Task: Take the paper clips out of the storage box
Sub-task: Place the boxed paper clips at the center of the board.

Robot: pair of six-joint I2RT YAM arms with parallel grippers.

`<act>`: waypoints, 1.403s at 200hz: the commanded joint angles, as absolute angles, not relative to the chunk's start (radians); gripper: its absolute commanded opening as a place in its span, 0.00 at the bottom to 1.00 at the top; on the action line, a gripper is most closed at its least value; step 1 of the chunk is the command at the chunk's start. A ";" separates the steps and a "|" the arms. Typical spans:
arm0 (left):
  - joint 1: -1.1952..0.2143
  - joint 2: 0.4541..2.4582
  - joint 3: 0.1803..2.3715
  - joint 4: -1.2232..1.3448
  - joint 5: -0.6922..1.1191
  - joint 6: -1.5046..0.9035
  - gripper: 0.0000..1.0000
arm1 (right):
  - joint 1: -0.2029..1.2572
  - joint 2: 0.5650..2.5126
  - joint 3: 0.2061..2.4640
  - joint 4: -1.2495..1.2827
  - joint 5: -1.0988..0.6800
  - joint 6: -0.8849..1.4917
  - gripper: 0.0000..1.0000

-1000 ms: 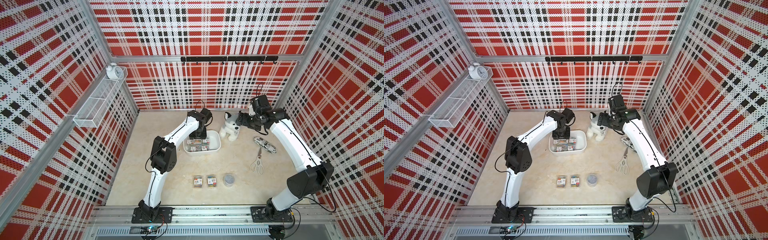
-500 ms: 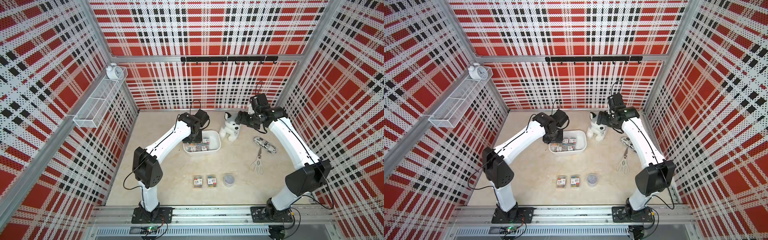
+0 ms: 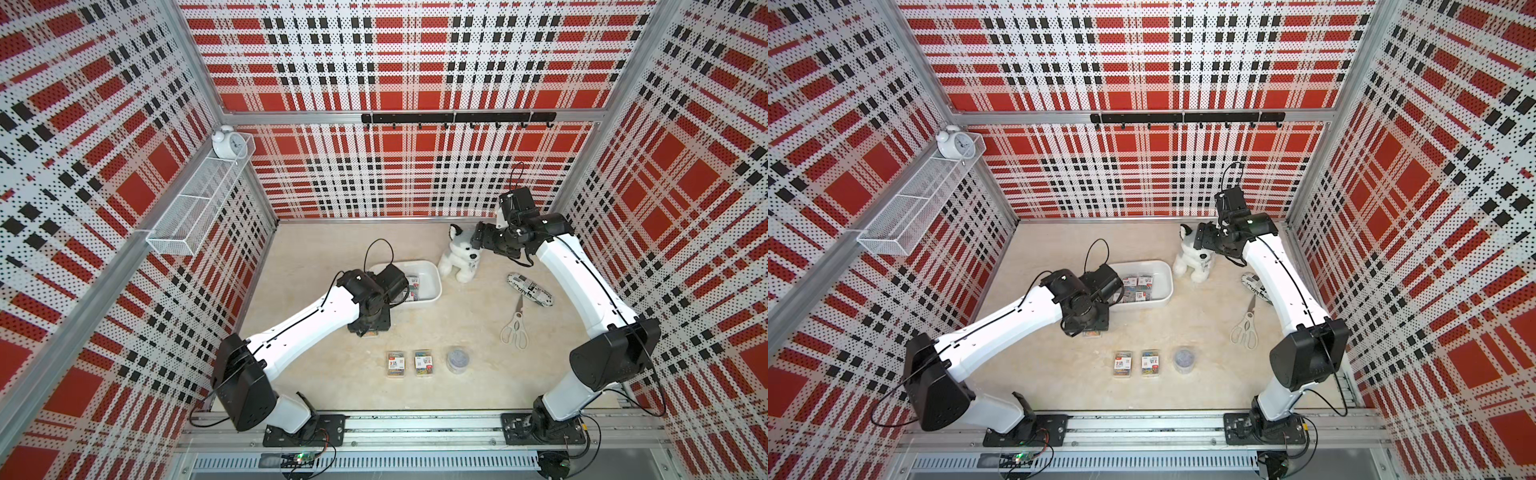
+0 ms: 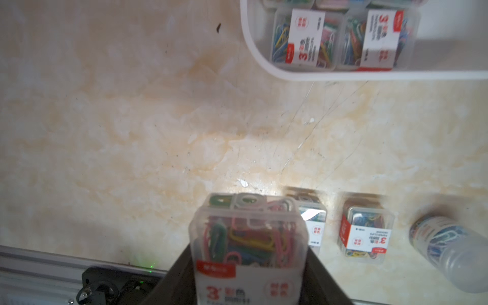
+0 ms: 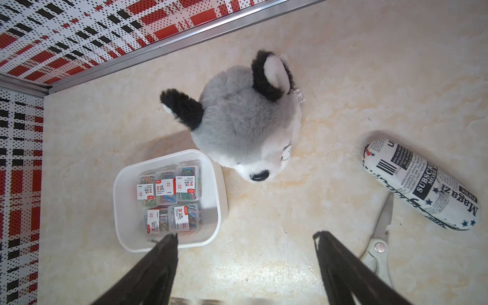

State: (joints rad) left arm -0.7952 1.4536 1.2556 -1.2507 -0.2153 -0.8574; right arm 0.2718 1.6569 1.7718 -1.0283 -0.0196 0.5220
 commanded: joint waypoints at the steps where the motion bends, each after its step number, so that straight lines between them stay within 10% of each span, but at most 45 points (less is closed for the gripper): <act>1: -0.829 1.397 1.171 -1.185 -0.159 -0.932 0.47 | 0.262 1.668 1.783 -1.040 -0.005 0.523 0.86; 280: -0.839 1.481 0.814 -0.888 -0.105 -0.813 0.51 | 0.262 1.655 1.812 -1.089 0.035 0.509 0.87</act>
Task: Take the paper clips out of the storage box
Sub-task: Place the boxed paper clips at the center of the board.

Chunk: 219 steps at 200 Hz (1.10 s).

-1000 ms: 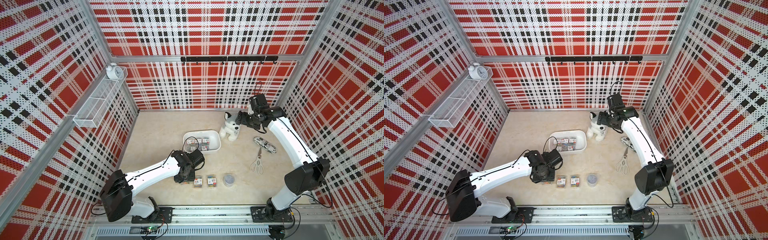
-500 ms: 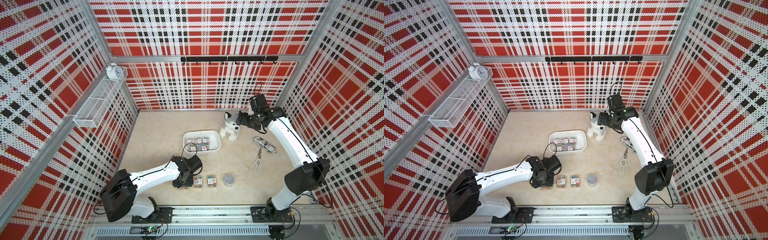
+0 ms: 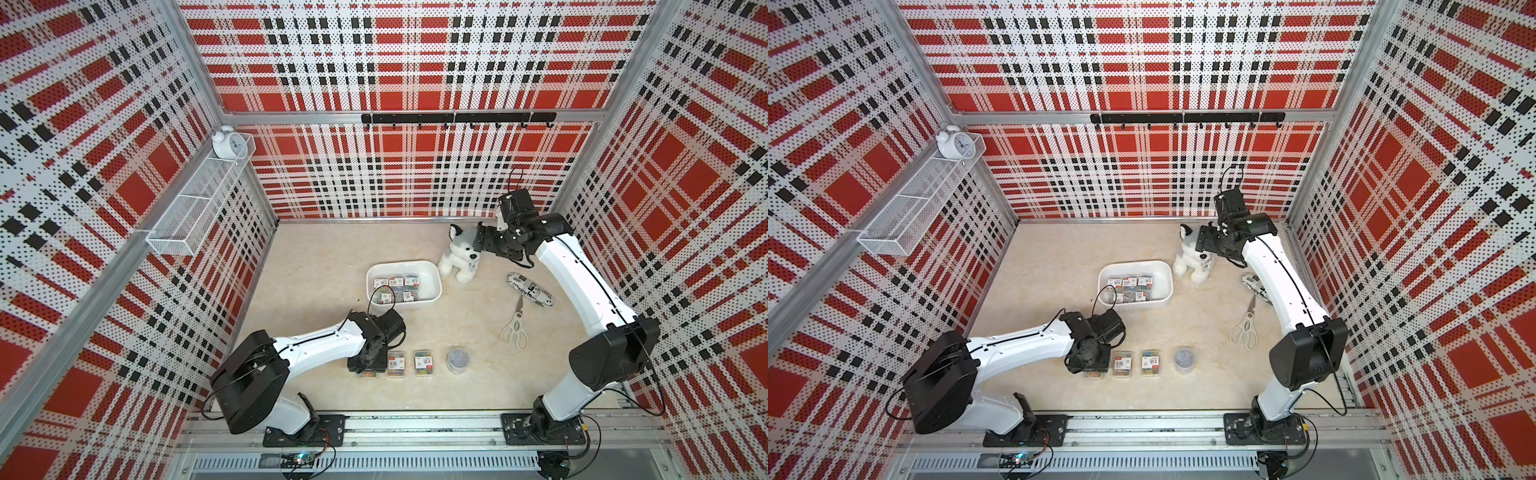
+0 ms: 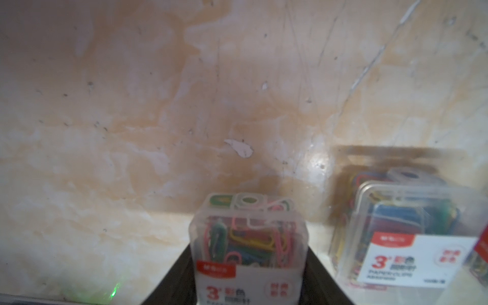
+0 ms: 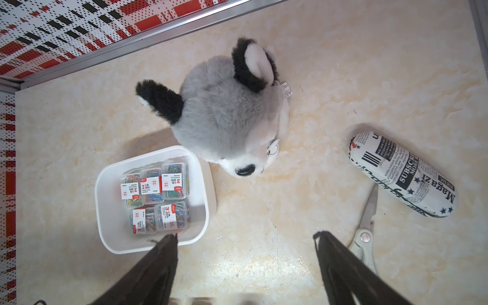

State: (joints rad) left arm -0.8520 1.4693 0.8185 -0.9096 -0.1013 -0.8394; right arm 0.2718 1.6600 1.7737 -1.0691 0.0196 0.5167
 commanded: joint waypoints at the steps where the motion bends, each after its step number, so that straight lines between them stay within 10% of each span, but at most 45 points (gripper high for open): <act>1: -0.839 1.481 0.813 -0.887 -0.106 -0.812 0.51 | 0.262 1.655 1.812 -1.089 0.035 0.508 0.87; 219: -0.833 1.565 0.844 -0.848 -0.072 -0.778 0.57 | 0.262 1.664 1.809 -1.092 0.043 0.507 0.87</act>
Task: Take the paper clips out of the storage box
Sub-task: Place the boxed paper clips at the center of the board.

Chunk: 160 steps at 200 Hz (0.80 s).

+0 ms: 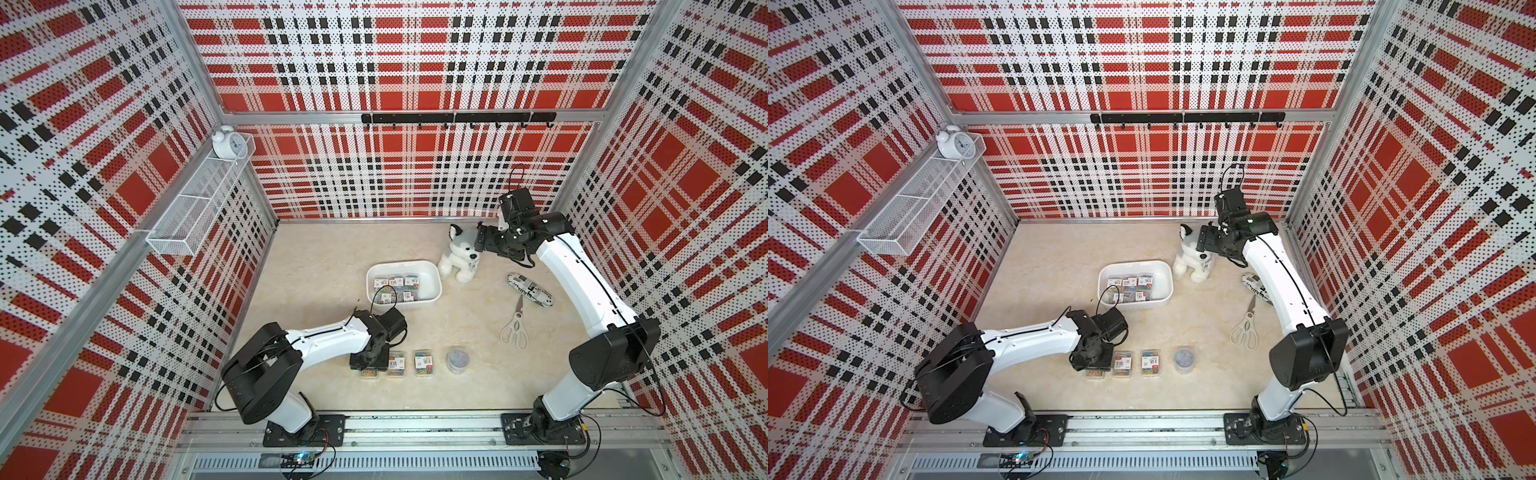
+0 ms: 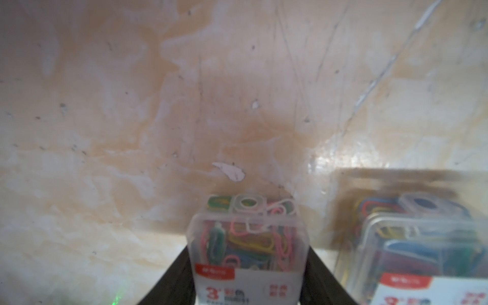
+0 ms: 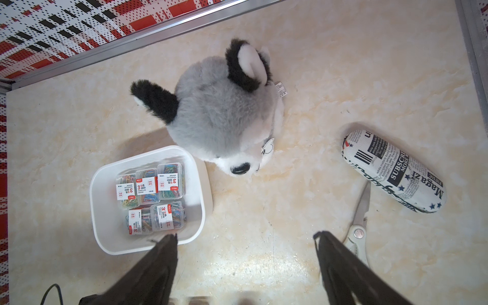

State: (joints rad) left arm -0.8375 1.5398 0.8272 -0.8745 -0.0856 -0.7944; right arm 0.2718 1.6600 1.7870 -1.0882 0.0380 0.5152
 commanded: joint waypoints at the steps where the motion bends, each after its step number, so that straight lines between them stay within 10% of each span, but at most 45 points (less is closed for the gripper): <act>1: -0.833 1.564 0.843 -0.848 -0.073 -0.778 0.57 | 0.262 1.664 1.810 -1.092 0.043 0.506 0.87; 160: -0.801 1.558 0.835 -0.858 -0.068 -0.776 0.65 | 0.262 1.697 1.840 -1.090 0.038 0.505 0.87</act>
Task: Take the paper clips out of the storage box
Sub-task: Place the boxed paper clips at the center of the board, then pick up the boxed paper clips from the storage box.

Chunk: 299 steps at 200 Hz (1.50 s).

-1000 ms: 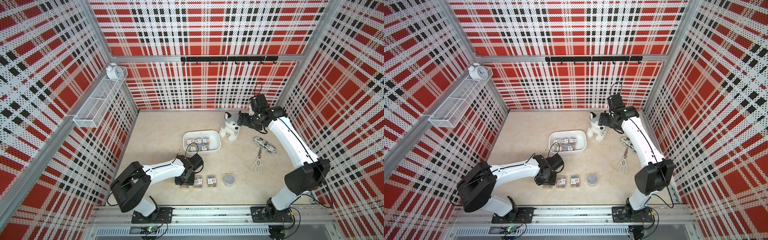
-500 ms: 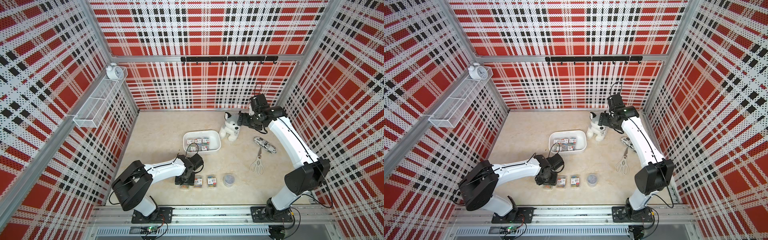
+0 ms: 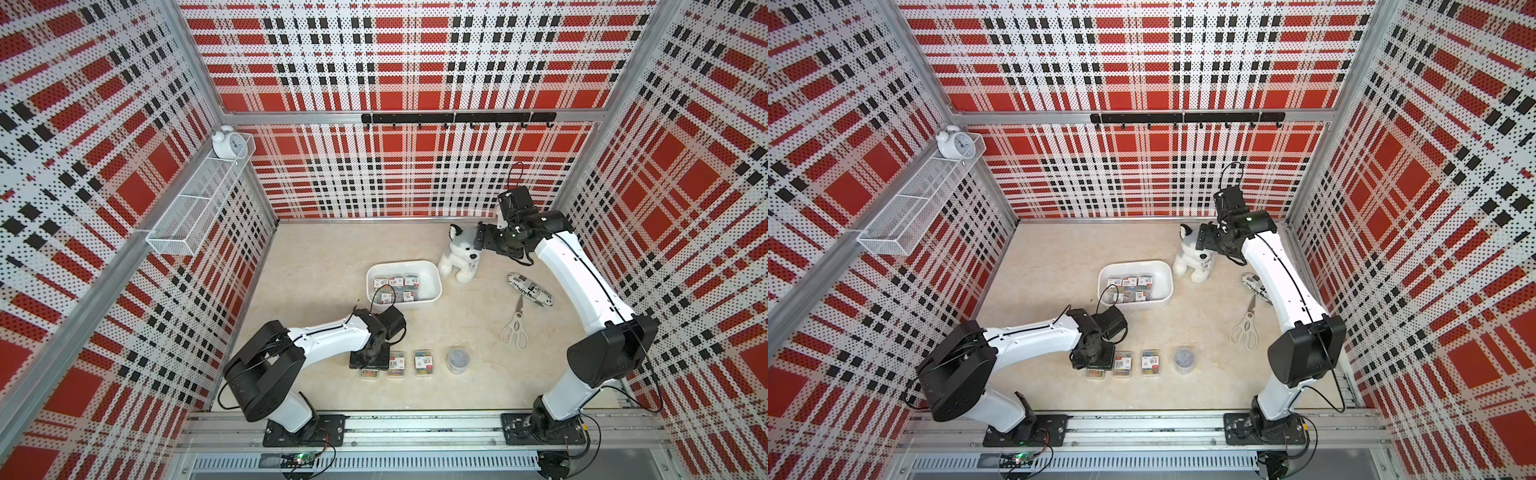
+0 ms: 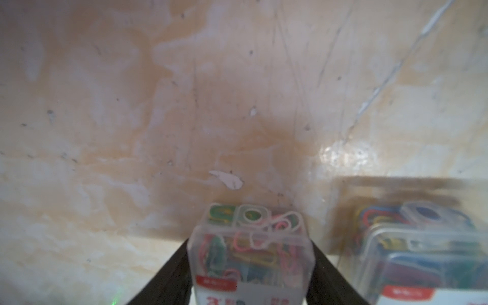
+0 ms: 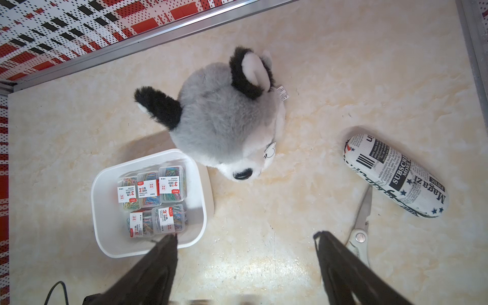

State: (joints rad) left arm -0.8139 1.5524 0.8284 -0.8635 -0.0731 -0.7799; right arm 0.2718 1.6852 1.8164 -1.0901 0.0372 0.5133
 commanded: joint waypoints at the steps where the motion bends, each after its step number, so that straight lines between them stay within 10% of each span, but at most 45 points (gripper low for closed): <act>1: -0.800 1.558 0.835 -0.859 -0.068 -0.776 0.65 | 0.262 1.697 1.840 -1.090 0.038 0.506 0.87; 122: -0.785 1.564 0.831 -0.856 -0.051 -0.772 0.60 | 0.262 1.711 1.851 -1.089 0.035 0.507 0.87; 299: -0.729 1.476 0.971 -1.013 -0.106 -0.739 0.77 | 0.262 1.698 1.847 -1.092 0.046 0.512 0.87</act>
State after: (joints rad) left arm -0.7685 1.5322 0.8928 -0.9295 -0.0631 -0.7692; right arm 0.2718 1.7020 1.8282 -1.0901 0.0349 0.5137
